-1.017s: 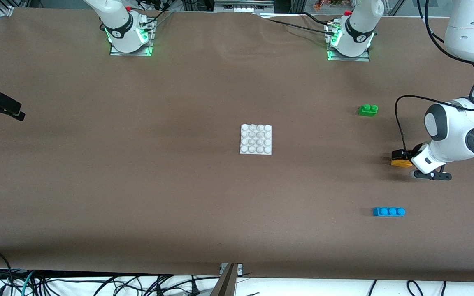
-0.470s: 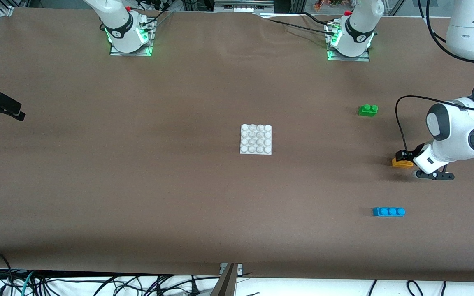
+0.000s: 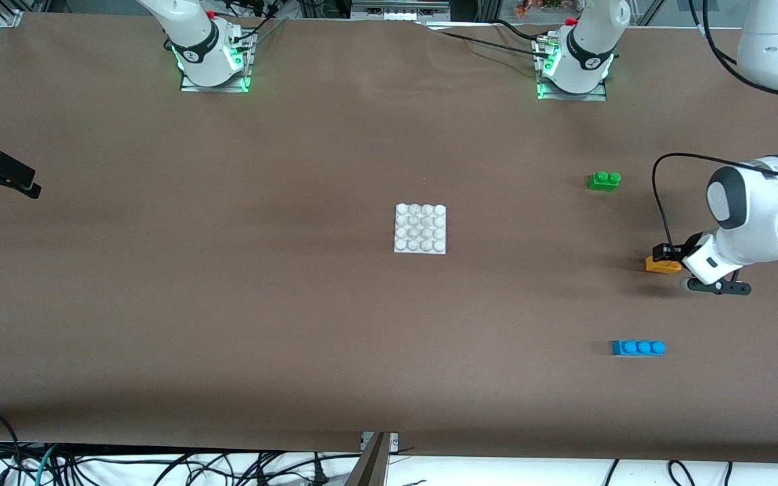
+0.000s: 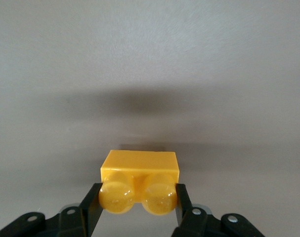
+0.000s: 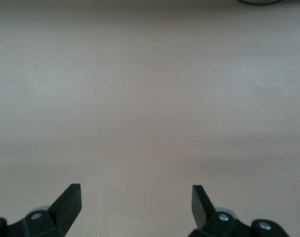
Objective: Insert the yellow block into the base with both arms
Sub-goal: 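Carry the yellow brick with the left gripper over the base plate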
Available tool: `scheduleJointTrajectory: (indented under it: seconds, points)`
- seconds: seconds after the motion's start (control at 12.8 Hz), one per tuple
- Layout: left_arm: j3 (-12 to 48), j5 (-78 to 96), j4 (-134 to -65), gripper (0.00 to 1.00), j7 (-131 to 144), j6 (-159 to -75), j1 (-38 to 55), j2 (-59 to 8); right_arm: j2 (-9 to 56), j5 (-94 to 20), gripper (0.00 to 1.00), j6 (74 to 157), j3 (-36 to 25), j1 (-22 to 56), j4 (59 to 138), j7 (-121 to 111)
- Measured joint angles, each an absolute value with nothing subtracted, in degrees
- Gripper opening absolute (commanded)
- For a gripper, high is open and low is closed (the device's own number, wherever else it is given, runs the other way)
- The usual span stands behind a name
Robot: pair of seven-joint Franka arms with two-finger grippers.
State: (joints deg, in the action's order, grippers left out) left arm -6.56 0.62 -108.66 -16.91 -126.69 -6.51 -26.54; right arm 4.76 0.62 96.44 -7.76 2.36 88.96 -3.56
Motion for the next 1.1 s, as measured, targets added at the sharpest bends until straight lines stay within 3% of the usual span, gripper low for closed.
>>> scheduleJointTrajectory:
  seconds: [0.23, 0.47, 1.1]
  points:
    - [-4.74, 5.50, -107.17, 0.00, -15.33, -120.69, -2.78, -19.68, 4.77, 0.62, 0.99, 96.46, -7.76, 2.36, 88.95, -3.58]
    - [-1.67, 7.49, -107.20, 0.00, -1.93, -119.58, 6.60, -16.42, 4.78, 0.62, 0.99, 96.46, -7.76, 2.34, 88.93, -3.58]
    - [-0.95, 17.32, -106.11, 0.00, 23.52, -127.93, 29.60, -23.48, 4.80, 0.62, 0.99, 96.48, -7.77, 2.33, 88.88, -3.60]
